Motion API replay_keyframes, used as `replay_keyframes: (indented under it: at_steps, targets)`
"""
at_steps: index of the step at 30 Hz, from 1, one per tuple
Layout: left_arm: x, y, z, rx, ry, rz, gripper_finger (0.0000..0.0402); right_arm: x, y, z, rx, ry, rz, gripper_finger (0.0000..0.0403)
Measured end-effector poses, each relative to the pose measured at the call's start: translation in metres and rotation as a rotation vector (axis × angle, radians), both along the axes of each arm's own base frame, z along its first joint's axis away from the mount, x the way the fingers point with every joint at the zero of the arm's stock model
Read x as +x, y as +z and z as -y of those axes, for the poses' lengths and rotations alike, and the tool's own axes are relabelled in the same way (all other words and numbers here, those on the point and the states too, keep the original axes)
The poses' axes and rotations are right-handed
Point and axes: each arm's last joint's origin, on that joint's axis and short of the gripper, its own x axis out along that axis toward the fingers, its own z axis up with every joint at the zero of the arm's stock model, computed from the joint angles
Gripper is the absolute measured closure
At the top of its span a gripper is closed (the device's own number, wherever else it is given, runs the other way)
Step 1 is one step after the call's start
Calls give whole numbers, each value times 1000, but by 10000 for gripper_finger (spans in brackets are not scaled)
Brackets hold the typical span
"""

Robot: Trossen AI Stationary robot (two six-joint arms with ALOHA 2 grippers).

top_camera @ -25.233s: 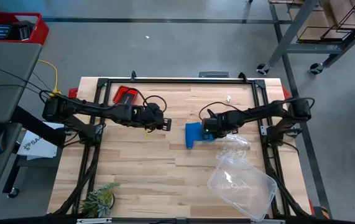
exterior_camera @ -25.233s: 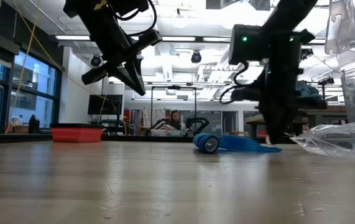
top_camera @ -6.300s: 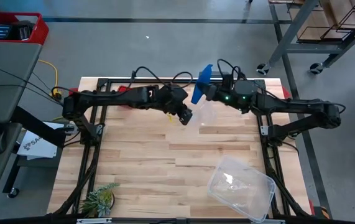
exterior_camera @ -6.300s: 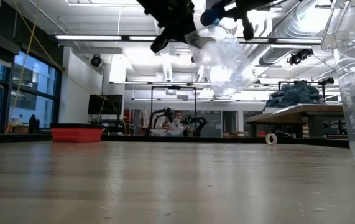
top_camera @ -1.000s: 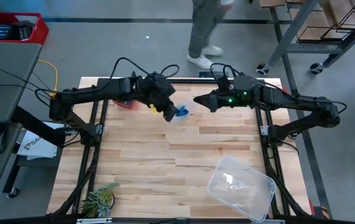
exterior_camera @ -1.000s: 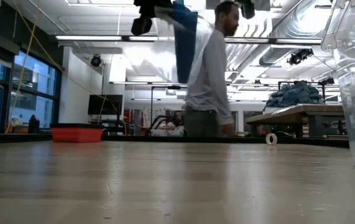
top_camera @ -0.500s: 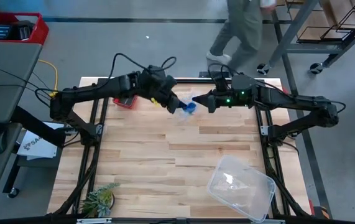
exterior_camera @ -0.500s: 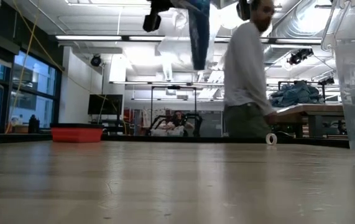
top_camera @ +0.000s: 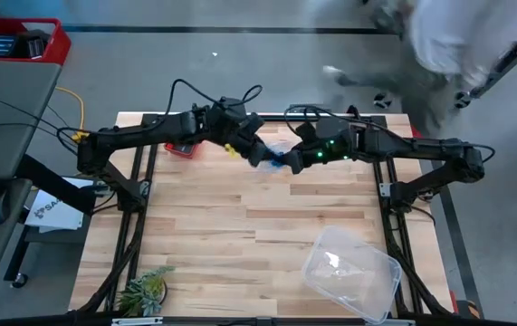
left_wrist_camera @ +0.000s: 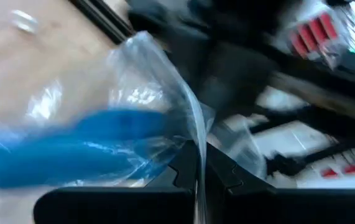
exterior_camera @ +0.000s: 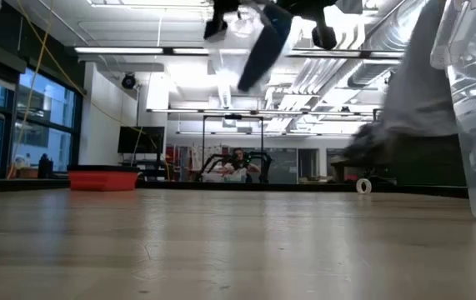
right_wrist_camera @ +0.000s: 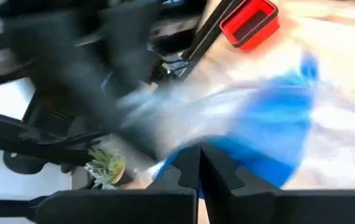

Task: Roll bandage
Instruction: Put the blue rolled bandage into the transparent zip bag

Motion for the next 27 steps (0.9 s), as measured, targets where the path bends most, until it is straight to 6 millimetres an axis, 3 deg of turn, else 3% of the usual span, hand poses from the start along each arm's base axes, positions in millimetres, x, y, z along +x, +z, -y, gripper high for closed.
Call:
replay_keyframes:
  at_steps: [4,12,16,20,27]
  targets:
    - [-3,4,1,-6,-31,15,401,-4,5,0,-8,-27,22,403]
    - [-6,-1,0,-17,-37,-41,401,-25,46,5,-91,-83,289,403]
    - [-7,-2,-3,-36,-58,-40,401,-38,55,5,-135,-87,305,396]
    - [-7,0,-3,-87,-124,-23,401,-48,59,4,-203,-69,290,362]
    - [-14,10,3,-171,-391,57,401,-52,51,-10,-305,42,194,256]
